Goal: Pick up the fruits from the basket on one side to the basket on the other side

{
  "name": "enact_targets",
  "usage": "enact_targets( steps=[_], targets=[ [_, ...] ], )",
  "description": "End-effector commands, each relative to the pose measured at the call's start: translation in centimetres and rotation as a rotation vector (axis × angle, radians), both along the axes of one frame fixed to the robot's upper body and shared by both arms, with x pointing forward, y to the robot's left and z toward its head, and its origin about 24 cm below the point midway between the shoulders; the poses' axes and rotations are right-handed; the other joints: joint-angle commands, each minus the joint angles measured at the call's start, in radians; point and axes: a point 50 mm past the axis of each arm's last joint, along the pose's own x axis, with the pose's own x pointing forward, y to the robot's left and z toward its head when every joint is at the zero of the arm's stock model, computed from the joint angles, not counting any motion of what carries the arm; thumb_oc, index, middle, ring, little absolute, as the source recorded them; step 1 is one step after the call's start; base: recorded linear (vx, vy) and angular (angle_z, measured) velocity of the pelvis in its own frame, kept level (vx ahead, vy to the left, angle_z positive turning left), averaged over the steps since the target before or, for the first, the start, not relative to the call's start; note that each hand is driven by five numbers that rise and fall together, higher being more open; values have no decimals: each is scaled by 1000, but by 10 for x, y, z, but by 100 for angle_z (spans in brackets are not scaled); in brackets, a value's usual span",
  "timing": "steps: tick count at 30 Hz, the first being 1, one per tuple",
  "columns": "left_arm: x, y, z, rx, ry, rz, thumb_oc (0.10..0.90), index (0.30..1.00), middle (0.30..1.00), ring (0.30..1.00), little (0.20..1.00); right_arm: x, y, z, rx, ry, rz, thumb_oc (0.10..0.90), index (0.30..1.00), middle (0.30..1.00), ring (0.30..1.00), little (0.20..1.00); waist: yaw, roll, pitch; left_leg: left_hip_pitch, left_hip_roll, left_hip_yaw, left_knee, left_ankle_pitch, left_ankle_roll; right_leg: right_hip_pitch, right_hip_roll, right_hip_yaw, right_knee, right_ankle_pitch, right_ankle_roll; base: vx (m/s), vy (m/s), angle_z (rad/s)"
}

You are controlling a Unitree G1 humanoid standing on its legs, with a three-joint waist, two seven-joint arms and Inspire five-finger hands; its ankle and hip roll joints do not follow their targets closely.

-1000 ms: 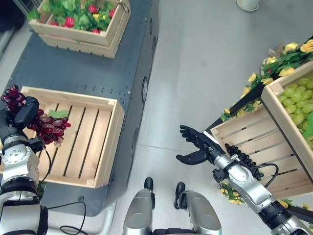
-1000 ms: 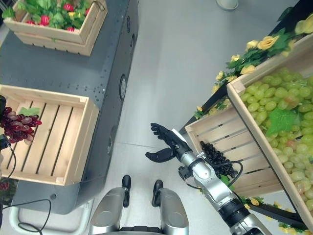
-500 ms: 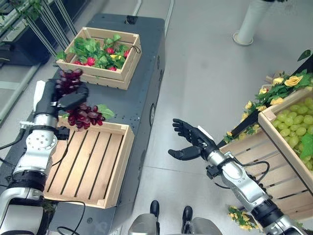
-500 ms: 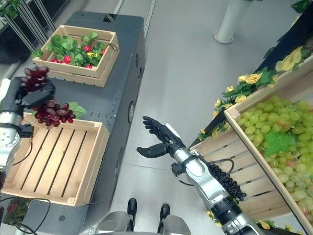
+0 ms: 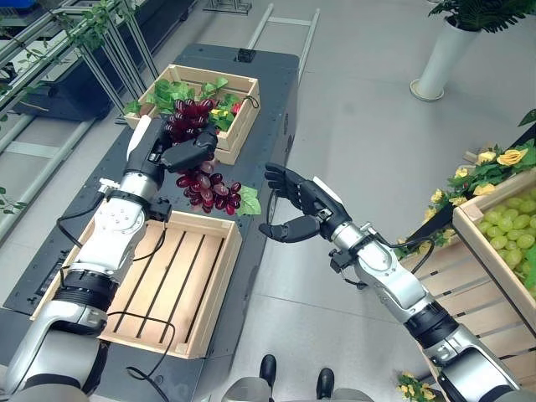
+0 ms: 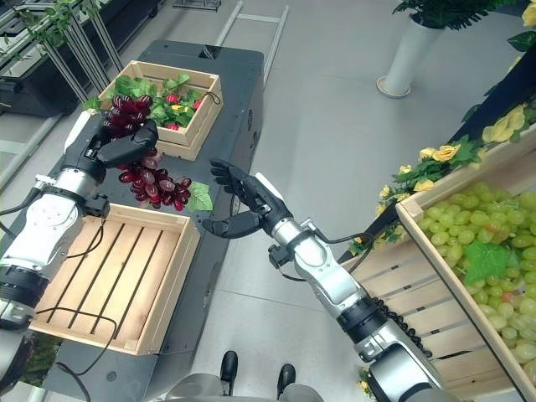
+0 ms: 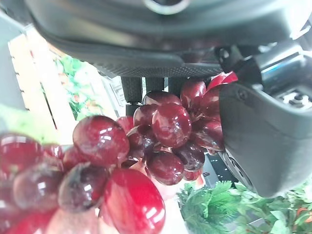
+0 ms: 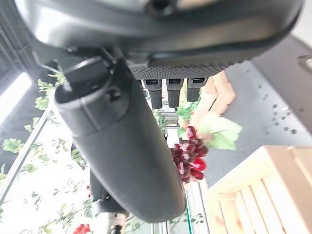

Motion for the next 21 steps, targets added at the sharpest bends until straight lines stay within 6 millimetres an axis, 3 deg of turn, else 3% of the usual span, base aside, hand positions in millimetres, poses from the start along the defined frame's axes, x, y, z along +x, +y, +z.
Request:
enact_targets(
  steps=[1,12,21],
  targets=[
    [14,-36,36,-143,-147,-142,400,300,300,300,300,8,14,11,161,11,-2,800,900,900,900,900,13,37,-253,-39,-69,-68,-7,-25,2,-59,13,0,2,64,-42,-9,-16,18],
    [18,-102,32,-364,-99,-386,400,300,300,300,300,20,42,19,252,105,19,800,900,900,900,900,31,23,-271,-33,-69,-85,-7,-24,5,-46,8,-23,2,60,-50,-2,-4,2],
    [8,-124,42,-363,-125,-480,400,300,300,300,300,23,49,12,228,188,36,800,900,900,900,900,41,15,-275,-29,-69,-85,-7,-24,8,-43,5,-26,2,61,-51,0,-1,3]
  ],
)
